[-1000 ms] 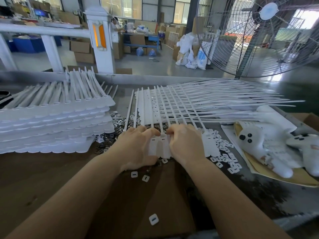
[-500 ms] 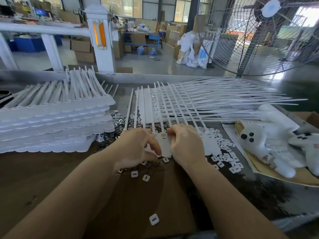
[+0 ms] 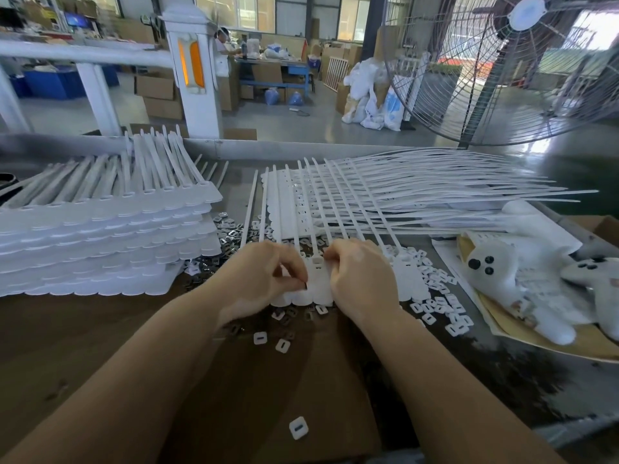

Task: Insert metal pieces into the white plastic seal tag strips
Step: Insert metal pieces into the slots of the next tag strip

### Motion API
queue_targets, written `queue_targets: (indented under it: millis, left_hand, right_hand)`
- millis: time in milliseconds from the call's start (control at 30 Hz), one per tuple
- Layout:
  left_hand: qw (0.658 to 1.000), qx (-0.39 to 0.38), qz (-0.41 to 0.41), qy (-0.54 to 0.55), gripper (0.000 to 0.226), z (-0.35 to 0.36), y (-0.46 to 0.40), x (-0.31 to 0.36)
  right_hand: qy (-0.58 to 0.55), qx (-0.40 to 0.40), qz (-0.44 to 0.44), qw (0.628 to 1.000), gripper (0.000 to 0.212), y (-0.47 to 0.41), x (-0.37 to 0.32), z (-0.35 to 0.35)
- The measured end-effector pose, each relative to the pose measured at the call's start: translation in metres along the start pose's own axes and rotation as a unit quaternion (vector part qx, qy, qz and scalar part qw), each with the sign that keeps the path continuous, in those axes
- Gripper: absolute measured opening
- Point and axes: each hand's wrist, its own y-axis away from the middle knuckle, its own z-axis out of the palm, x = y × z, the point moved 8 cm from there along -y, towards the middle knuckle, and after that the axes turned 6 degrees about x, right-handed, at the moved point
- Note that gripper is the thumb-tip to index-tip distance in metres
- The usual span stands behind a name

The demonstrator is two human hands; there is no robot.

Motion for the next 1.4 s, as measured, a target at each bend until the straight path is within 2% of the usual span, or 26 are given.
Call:
queue_targets:
  millis: [233,333,433,867,1067,1400]
  left_hand:
    - [0.972,0.172,-0.099,0.127,0.021,-0.024,-0.003,-0.039]
    - [0.95,0.228,-0.13,0.171,0.021,-0.031,0.003,-0.055]
    - [0.942,0.26,-0.136,0.163,0.025,-0.035,0.008,-0.062]
    - [0.937,0.255,-0.18,0.155,0.023,-0.042,0.022,-0.073]
    - [0.928,0.261,-0.202,0.17,0.009,-0.045,0.026,-0.075]
    - [0.923,0.278,-0.215,0.159,0.016,-0.049,0.03,-0.08]
  right_hand:
    - [0.04,-0.02,0.003,0.999,0.016,-0.009,-0.002,0.009]
    - [0.048,0.019,-0.016,0.999,0.017,-0.003,-0.003,0.009]
    - [0.044,0.036,-0.017,0.998,0.018,-0.001,-0.001,0.01]
    - [0.045,0.042,-0.012,0.998,0.016,0.0,0.001,0.013]
    - [0.013,0.057,-0.008,0.998,0.013,0.001,0.002,0.01]
    - [-0.003,0.071,-0.013,0.997,0.012,0.002,0.002,0.008]
